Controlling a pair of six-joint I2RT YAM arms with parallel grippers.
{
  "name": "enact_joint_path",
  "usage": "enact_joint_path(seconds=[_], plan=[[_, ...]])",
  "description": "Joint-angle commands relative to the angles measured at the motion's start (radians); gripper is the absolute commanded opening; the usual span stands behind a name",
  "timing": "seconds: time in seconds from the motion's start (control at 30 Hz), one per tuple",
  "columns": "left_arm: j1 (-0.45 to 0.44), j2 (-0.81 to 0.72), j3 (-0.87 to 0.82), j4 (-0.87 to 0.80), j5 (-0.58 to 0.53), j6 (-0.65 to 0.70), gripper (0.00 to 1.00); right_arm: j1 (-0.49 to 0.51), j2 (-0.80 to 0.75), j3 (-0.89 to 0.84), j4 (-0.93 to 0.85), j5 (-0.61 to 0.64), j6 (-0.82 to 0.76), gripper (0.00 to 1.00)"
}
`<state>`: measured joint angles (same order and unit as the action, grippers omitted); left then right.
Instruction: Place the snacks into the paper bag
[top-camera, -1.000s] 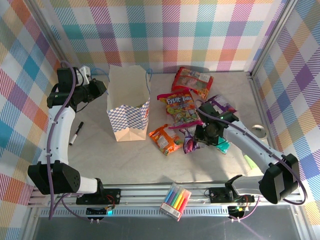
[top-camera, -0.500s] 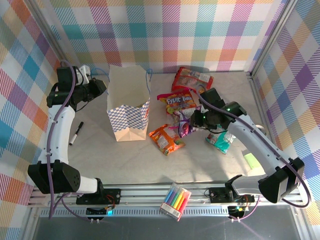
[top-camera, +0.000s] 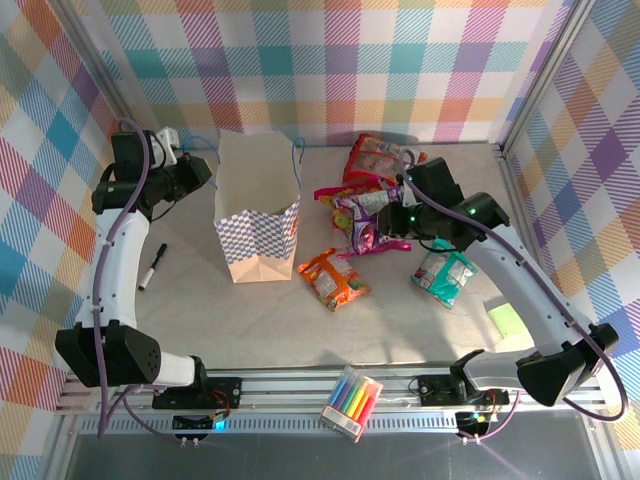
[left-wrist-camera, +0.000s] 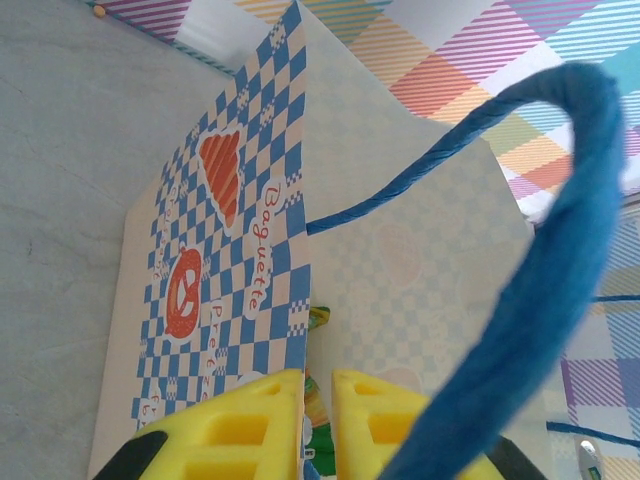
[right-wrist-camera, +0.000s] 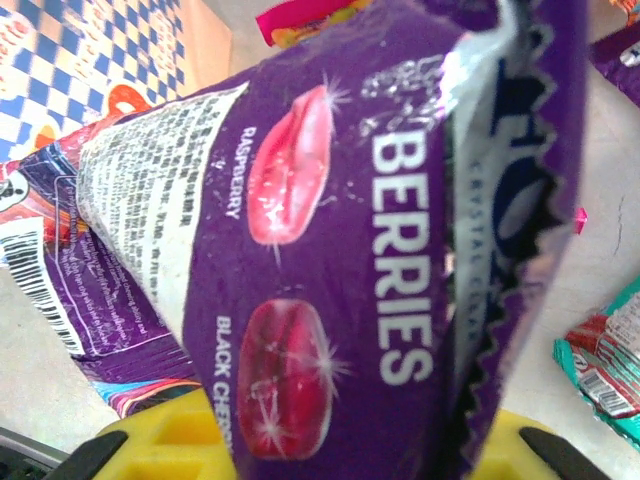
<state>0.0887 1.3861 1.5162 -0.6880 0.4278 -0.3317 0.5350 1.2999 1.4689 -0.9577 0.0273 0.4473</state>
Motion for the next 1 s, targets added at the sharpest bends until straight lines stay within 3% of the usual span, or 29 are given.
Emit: enact_joint_path(seconds=[0.0,0.97], plan=[[0.014,0.007,0.034,-0.025,-0.008,-0.018,0.16,0.0,-0.004,0.064,0.05,-0.027,-0.035,0.29],[0.014,0.024,0.046,-0.047,-0.024,0.012,0.16,0.107,0.264,0.538,0.08,-0.158,-0.159,0.28]])
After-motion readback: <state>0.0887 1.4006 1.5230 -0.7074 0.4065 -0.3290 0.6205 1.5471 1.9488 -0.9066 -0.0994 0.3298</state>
